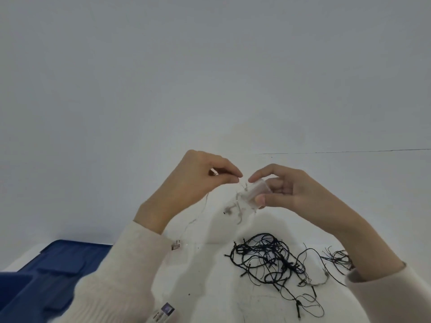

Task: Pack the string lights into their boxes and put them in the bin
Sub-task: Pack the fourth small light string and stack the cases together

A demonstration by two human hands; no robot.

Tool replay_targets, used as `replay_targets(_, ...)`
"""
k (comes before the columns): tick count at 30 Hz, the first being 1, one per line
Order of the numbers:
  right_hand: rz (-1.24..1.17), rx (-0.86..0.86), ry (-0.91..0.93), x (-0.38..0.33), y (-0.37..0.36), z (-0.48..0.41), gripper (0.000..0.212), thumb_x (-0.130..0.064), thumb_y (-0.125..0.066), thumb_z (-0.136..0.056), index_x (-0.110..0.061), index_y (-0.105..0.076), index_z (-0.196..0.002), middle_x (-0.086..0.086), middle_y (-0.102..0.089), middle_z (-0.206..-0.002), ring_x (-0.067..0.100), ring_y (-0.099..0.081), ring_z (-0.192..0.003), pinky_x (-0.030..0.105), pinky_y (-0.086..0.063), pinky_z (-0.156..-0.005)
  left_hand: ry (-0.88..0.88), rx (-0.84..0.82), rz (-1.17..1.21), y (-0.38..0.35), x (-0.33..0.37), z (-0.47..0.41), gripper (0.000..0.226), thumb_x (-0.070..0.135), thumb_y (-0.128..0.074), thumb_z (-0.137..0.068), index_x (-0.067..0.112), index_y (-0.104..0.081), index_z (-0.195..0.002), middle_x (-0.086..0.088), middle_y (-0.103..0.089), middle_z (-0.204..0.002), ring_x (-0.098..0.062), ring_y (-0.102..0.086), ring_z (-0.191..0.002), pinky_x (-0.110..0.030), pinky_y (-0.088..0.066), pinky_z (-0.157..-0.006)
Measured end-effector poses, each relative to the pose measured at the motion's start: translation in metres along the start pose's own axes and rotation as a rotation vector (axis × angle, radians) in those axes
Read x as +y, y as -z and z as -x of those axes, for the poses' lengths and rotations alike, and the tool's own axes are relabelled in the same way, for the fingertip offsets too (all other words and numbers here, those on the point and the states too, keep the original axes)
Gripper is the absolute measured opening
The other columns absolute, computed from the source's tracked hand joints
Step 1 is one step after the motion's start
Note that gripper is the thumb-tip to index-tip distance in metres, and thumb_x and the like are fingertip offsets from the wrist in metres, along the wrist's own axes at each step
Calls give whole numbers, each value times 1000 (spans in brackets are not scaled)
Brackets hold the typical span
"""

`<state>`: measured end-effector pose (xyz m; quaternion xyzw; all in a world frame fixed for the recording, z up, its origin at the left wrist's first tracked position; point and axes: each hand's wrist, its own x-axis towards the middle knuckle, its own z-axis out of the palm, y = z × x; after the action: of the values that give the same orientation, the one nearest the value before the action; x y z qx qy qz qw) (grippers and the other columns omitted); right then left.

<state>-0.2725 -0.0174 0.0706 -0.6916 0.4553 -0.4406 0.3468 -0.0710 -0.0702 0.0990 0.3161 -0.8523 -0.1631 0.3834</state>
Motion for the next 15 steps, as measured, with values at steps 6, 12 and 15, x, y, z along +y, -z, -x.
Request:
replay_targets(6,-623,23,48,1,-12,-4,37,7,-74,-62,-6,-64,-95,17,-70,-79,24,-65,-69,26,-54,-66,262,60,691,-26,-17,19,22,-11,-58,-80,7,-70,-81,1,-70,-63,-7,-60,-55,-15,-47,-52)
replay_targets(12,-770,274,53,2,-30,-11,34,-6,-65,-70,-5,-60,-103,14,-72,-80,23,-68,-75,27,-57,-78,442,154,977,-55,-6,33,18,5,-60,-84,3,-67,-100,-4,-69,-68,-8,-57,-51,-17,-45,-47)
replay_targets(15,-604,397,82,2,-36,-11,29,-3,-66,-78,-10,-60,-105,13,-74,-82,22,-70,-74,30,-54,-82,487,168,898,-59,2,38,16,9,-59,-87,8,-68,-101,-2,-69,-67,-10,-56,-51,-18,-41,-40)
